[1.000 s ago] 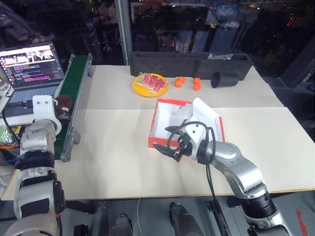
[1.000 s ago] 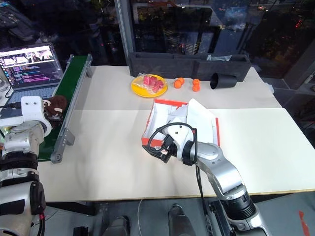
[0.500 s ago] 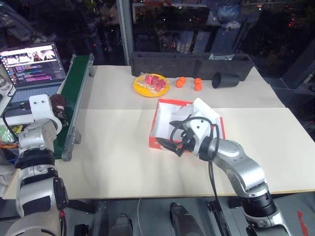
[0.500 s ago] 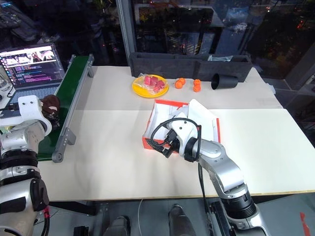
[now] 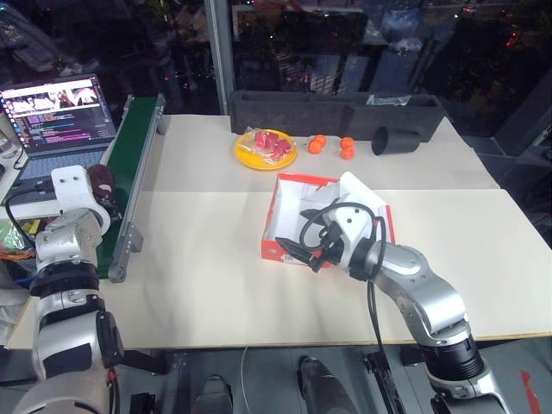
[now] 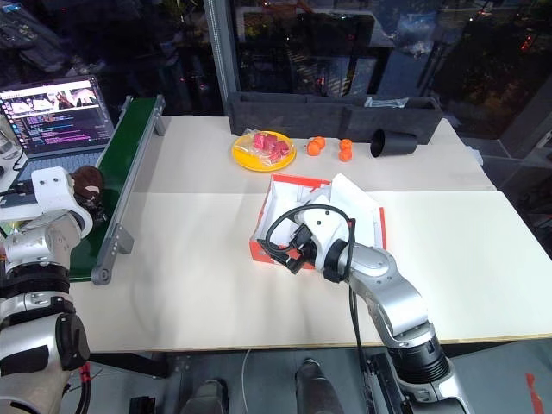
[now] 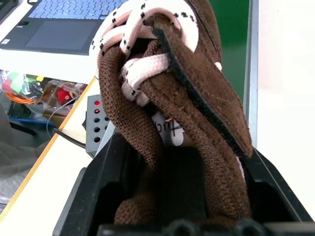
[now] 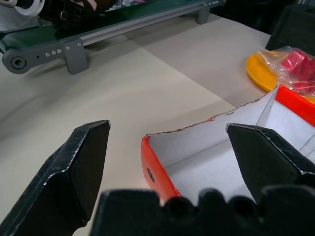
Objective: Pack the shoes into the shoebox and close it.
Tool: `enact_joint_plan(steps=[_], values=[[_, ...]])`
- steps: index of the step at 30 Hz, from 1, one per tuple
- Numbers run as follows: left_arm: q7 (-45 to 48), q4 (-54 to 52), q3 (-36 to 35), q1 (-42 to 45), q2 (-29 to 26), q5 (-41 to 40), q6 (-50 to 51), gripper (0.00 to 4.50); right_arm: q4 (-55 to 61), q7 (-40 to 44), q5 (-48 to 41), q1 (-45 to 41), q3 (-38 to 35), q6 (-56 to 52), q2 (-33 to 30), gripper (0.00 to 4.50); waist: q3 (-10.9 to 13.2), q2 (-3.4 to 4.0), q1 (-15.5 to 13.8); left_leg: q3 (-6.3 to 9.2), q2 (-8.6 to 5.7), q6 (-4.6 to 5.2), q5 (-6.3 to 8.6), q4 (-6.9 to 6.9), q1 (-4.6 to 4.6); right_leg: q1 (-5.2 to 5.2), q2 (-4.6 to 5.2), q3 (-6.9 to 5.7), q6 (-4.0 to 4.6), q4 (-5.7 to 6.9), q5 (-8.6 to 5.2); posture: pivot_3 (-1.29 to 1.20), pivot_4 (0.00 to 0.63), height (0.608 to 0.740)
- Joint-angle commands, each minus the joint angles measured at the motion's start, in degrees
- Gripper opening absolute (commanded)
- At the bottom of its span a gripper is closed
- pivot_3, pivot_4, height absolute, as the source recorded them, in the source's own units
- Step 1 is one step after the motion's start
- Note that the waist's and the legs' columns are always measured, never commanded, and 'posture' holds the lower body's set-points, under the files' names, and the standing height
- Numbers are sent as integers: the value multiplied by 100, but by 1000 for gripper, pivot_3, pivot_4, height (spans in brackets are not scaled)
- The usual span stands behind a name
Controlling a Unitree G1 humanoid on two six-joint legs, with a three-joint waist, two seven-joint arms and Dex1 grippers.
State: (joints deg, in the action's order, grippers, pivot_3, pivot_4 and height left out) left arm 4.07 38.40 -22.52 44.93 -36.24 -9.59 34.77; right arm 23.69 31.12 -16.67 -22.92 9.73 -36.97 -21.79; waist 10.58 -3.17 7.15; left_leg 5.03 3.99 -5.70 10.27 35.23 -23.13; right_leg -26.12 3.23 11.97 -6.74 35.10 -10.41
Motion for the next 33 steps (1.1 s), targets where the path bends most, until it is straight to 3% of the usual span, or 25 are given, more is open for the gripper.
enact_joint_plan(steps=[1,5,8,17,23,33], values=[[-1,-35,-83,-88,98,-112,-110,1804,132,-60,-159,-20,-226,-59,57,4500,0,0,0,0,0,0,0,0,0,0,0,0,0,0,0,0,150,710],[-87,-480,-492,83,419,-467,-887,1804,47,-148,-312,-123,-460,-170,182,4500,0,0,-53,0,0,0,0,0,-3,0,1,-1,0,0,0,0,150,710],[127,-1125,-729,281,818,-981,-1293,1804,-27,-520,-1264,-441,-1294,-392,859,4500,1,-8,-83,3,0,-12,-7,1,-20,-1,2,-5,0,-9,1,0,150,710],[768,-2783,21,158,1941,-1881,-727,1804,-1059,-2362,-3426,-1830,-3161,-1217,1920,4500,1,-8,-55,16,0,-11,-8,0,-35,-3,5,-14,12,-7,9,0,150,710],[1626,-3730,1201,-129,2350,-2107,-153,1804,-1555,-2980,-3677,-2523,-3005,-1852,1880,4500,2,-5,45,16,0,-6,-10,-5,-31,-3,3,-14,8,-9,5,0,150,710],[1916,-4299,1686,-305,2603,-2341,135,1804,-1595,-3452,-3970,-2654,-3031,-1946,1946,4500,3,-4,139,19,-1,-1,-13,2,-32,-1,3,-14,3,-9,4,0,150,710]])
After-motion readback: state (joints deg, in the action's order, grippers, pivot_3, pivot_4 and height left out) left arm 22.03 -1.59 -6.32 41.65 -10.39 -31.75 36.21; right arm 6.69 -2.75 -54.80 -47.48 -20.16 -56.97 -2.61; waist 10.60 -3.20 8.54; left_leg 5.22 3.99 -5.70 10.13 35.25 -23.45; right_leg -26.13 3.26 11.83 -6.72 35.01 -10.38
